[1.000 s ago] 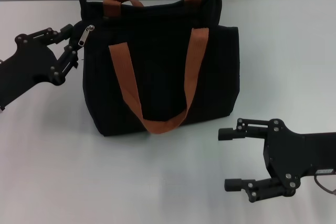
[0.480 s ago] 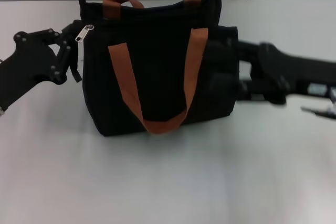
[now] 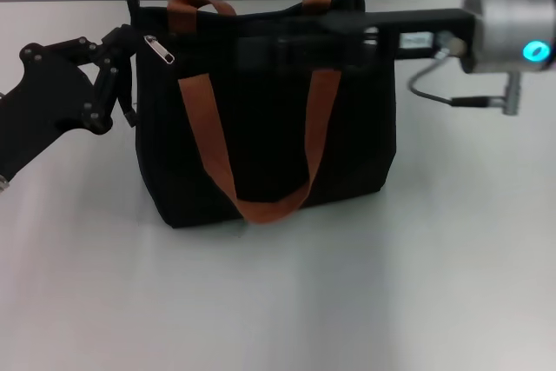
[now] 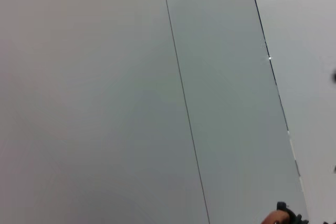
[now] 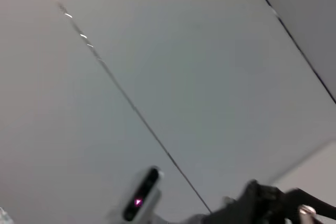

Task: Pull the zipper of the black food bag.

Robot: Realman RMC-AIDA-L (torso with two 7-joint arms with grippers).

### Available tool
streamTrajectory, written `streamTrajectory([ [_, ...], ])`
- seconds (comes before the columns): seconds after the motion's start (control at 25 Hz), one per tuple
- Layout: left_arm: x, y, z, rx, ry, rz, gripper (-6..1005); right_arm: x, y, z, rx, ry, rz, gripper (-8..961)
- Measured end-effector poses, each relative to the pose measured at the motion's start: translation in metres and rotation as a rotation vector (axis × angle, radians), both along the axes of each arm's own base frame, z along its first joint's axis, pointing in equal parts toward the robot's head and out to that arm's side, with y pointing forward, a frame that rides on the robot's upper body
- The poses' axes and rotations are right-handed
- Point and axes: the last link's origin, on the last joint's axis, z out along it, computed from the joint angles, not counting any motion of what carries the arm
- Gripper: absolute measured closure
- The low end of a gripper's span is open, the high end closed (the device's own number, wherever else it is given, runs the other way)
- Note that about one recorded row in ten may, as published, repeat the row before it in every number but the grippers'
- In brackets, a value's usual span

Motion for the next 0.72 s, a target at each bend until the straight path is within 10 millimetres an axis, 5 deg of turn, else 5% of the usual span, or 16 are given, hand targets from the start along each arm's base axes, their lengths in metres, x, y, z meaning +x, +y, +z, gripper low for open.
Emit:
streamTrajectory([
  [0.16,0.001,0.000,-0.001,0.007,-0.007,-0.004,969,-0.014,0.014,-0.012,-0.010,-0.087,-0.047,134],
  [0.4,0.002,0.001,-0.001,0.008,-0.008,-0.006,969,-0.030,0.025,-0.019,0.017,-0.142,-0.037,293],
  [0.6,0.003,0.002,-0.001,0.006,-0.010,-0.010,970,-0.041,0.032,-0.024,0.032,-0.192,-0.033,537],
  [0.72,0.005,0.004,0.000,0.003,-0.012,-0.013,969,-0.048,0.035,-0.026,0.019,-0.222,-0.043,579],
])
